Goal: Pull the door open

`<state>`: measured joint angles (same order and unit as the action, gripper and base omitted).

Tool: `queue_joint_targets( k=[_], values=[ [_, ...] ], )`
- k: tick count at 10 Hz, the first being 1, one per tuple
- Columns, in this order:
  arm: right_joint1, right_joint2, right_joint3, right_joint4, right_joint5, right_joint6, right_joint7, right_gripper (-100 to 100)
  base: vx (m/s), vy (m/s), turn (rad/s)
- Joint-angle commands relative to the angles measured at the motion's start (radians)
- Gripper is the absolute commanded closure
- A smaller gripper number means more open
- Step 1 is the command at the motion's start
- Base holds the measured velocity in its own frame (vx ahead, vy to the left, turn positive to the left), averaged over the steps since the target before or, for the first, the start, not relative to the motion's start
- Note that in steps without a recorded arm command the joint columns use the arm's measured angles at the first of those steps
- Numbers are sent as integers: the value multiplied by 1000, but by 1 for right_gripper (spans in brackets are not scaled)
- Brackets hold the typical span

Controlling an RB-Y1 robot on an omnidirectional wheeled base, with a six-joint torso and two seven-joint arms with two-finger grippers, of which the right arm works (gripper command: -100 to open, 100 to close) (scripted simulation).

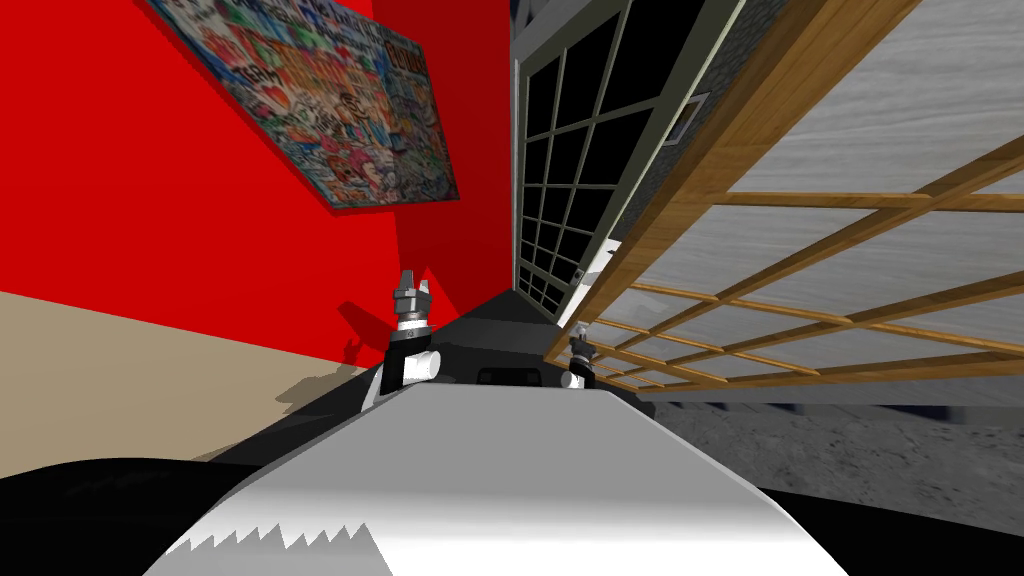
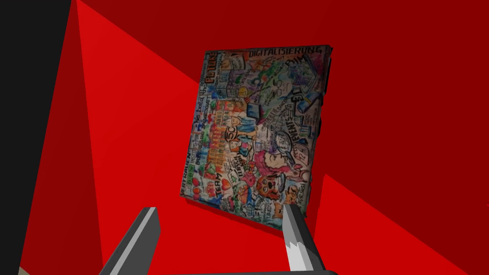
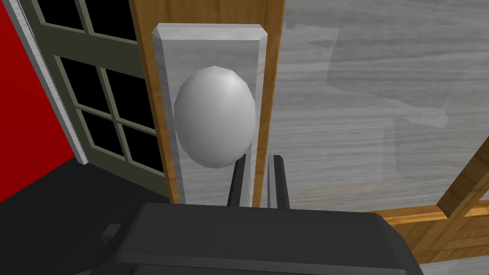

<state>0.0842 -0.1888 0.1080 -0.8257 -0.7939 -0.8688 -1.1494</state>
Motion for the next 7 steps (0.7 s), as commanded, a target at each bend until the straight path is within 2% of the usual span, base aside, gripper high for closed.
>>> queue_joint_targets(
  k=[1,2,3,5,7],
  values=[
    [-15,15,21,-22,-7,-12,-36,-100,-32,-14,25],
    [-15,15,21,-22,-8,-12,-37,-100,-30,-12,9],
    [-6,9,6,-4,-15,2,-24,-100,-6,-26,-44],
    [-31,1,-21,-11,-28,62,-7,-100,-12,-8,-100],
    [-31,1,-21,-11,-28,62,-7,-100,-5,5,-12]
  ],
)
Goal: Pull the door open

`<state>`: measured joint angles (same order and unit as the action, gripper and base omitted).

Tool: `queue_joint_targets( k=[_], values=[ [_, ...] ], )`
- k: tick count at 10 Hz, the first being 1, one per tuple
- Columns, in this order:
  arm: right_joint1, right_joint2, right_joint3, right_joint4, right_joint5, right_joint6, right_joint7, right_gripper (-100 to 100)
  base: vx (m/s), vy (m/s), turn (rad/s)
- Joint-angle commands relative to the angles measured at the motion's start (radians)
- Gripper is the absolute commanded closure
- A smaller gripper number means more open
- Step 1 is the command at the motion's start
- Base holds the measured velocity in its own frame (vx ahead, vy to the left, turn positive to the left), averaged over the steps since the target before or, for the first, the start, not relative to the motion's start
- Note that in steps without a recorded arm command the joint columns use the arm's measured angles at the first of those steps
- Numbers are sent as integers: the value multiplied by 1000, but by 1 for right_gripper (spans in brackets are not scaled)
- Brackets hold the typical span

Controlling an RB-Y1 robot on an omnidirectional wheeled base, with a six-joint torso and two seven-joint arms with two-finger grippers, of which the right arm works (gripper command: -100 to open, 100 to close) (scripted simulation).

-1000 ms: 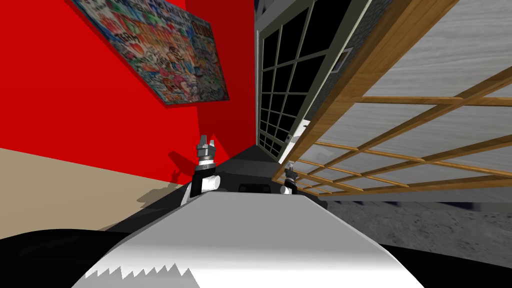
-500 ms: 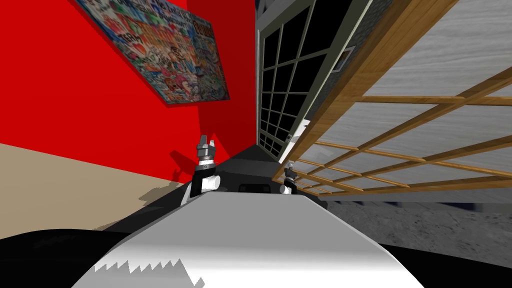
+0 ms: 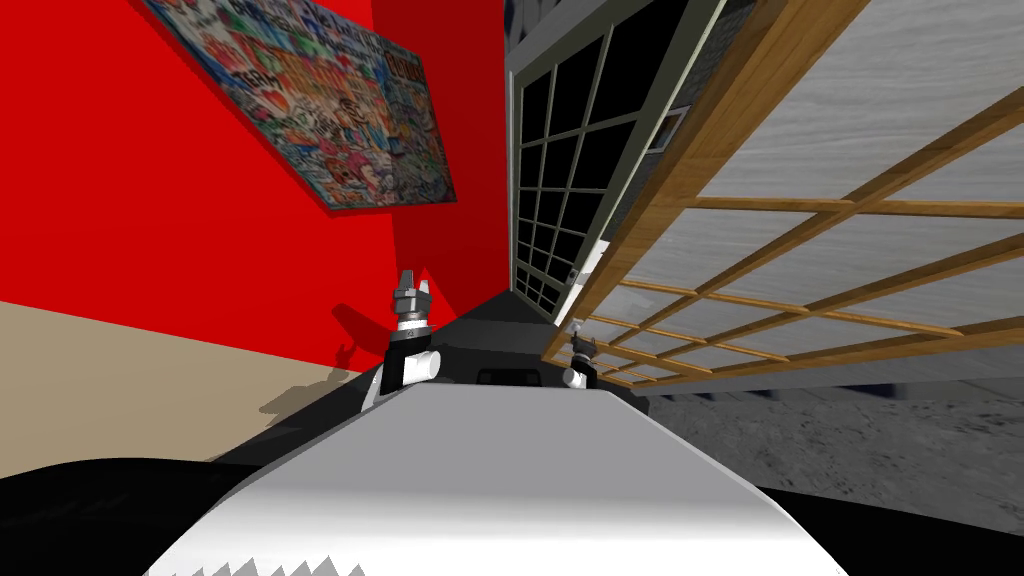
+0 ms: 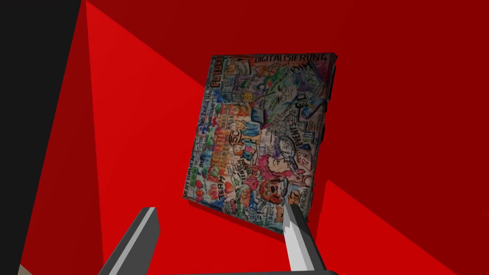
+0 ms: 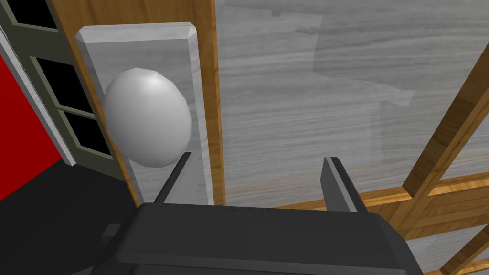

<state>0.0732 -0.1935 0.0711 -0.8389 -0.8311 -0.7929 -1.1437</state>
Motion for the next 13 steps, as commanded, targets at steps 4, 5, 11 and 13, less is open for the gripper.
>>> queue_joint_targets(
  k=[4,5,11,13],
  values=[
    [-53,1,-10,-13,-1,51,10,-100,-1,25,-29],
    [-53,1,-10,-13,-1,51,10,-100,0,8,3],
    [-61,-15,-39,-4,-15,102,22,100,-4,3,-14],
    [-61,-15,-39,-4,-15,102,22,100,-7,19,-2]
  ],
)
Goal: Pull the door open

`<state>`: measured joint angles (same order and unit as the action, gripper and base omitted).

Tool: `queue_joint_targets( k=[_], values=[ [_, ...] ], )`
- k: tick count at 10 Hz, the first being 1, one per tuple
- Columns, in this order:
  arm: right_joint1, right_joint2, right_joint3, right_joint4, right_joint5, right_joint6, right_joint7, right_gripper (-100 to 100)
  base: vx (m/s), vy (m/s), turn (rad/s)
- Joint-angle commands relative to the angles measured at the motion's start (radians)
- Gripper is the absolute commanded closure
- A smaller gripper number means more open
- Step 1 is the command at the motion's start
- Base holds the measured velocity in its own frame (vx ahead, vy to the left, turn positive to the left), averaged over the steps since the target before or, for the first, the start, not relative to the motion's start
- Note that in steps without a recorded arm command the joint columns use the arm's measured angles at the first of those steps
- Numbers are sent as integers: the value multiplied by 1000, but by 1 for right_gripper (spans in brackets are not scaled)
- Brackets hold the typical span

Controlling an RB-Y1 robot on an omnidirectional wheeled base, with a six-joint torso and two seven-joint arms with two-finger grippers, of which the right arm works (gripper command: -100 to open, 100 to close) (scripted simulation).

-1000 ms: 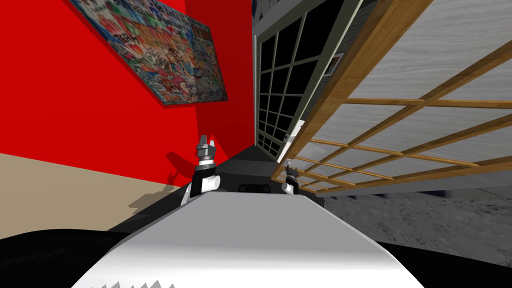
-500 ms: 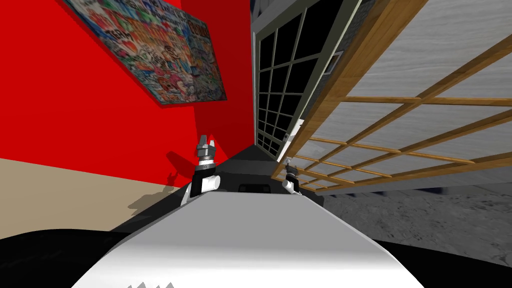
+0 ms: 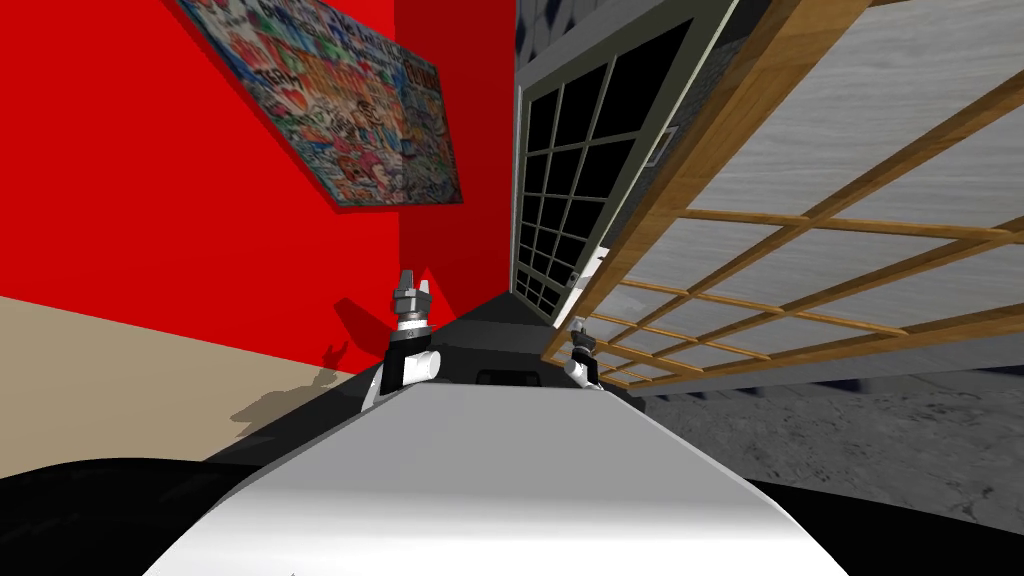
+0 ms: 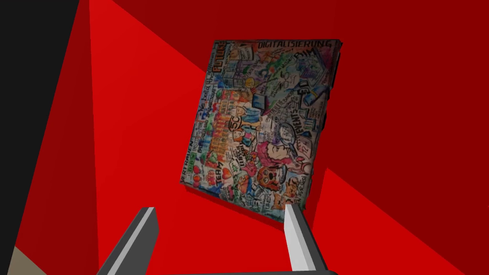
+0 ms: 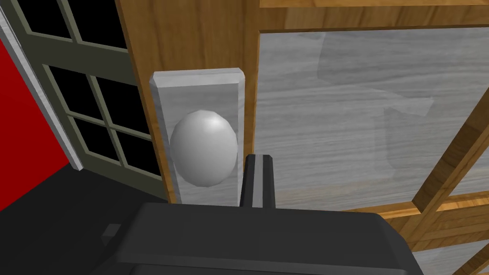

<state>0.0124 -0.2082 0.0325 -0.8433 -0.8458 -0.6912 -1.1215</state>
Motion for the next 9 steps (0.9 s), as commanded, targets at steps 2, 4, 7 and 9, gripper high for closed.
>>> queue_joint_targets(
  k=[2,4,7,9],
  values=[
    [0,0,0,0,0,0,0,100,-2,3,-1],
    [20,-2,41,-5,20,-48,-33,-100,-161,-17,178],
    [50,-4,104,-13,50,-122,-83,-100,-200,-36,168],
    [66,-6,139,-17,67,-162,-110,-100,-194,-24,143]
  ],
)
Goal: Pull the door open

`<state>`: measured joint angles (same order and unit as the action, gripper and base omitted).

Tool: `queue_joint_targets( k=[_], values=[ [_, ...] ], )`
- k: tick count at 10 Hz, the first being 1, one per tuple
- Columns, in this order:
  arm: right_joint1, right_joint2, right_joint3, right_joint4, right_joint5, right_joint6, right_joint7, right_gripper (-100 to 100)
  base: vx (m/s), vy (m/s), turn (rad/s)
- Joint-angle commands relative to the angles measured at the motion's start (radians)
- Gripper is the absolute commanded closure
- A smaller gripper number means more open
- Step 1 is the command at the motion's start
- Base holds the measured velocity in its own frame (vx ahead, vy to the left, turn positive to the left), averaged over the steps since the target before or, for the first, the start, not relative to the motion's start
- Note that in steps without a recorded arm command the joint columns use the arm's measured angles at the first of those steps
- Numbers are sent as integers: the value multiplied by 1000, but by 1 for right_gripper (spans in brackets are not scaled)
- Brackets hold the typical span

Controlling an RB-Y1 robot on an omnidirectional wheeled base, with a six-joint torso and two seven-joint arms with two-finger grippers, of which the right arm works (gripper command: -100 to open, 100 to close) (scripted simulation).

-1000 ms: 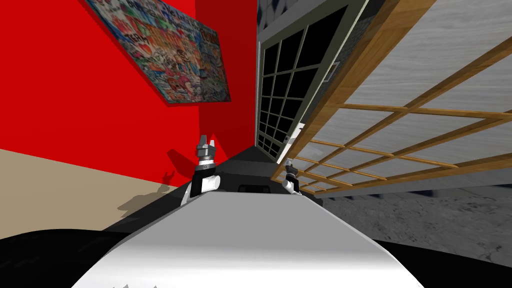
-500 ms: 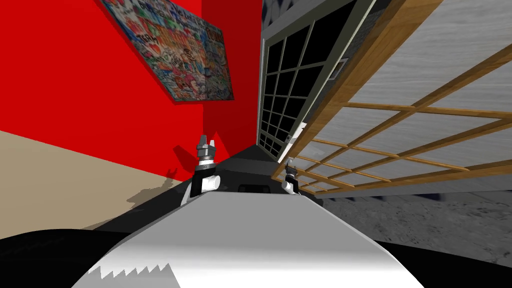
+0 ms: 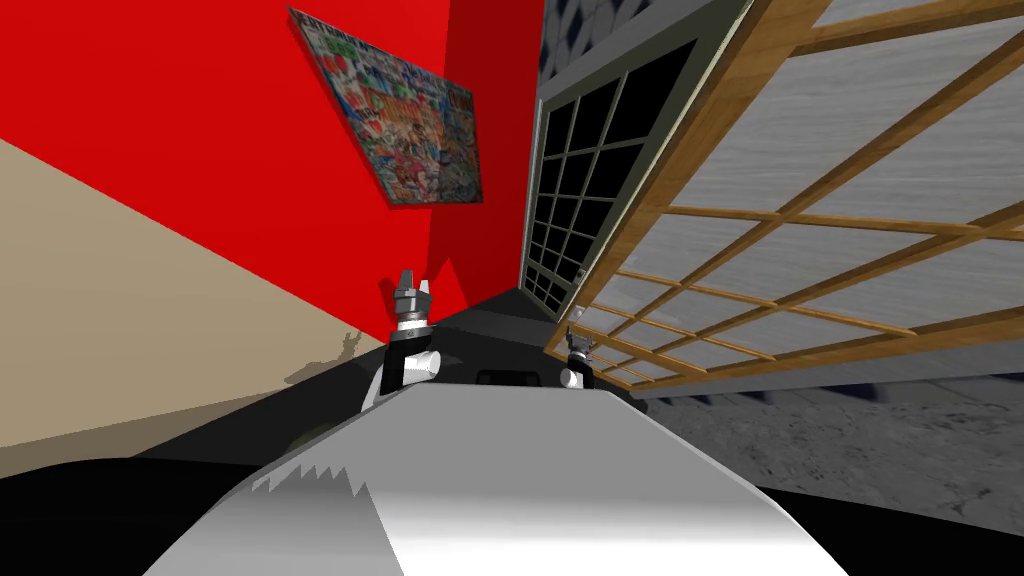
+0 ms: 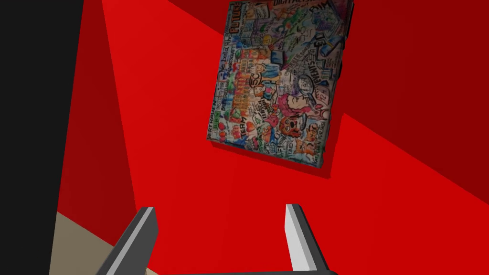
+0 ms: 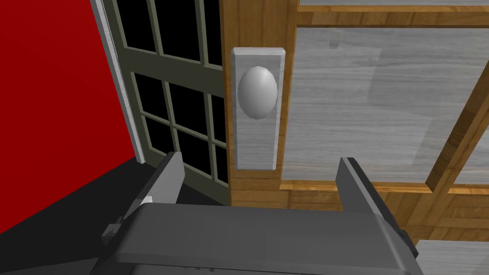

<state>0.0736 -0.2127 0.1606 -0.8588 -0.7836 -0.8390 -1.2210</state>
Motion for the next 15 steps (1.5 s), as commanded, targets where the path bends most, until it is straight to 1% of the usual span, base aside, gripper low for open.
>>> queue_joint_targets(
  k=[1,2,3,4,7,10,13,14,15],
  values=[
    [11,-2,23,-3,11,-29,-21,-100,-165,-30,109],
    [9,-1,14,-6,7,-16,-11,-100,-72,-10,17],
    [26,-13,39,-22,-11,-31,-10,-100,111,11,-5],
    [30,-17,45,-26,-17,-34,-9,-100,191,20,3],
    [62,-43,94,-58,-57,-59,-1,-100,209,34,-6],
    [99,-73,148,-92,-103,-87,8,-100,202,-34,-18],
    [132,-101,198,-123,-144,-113,15,-100,175,-110,-44],
    [139,-107,208,-130,-153,-118,17,-100,111,-159,-58],
    [136,-102,201,-127,-146,-112,17,-100,48,-69,0]
  ],
)
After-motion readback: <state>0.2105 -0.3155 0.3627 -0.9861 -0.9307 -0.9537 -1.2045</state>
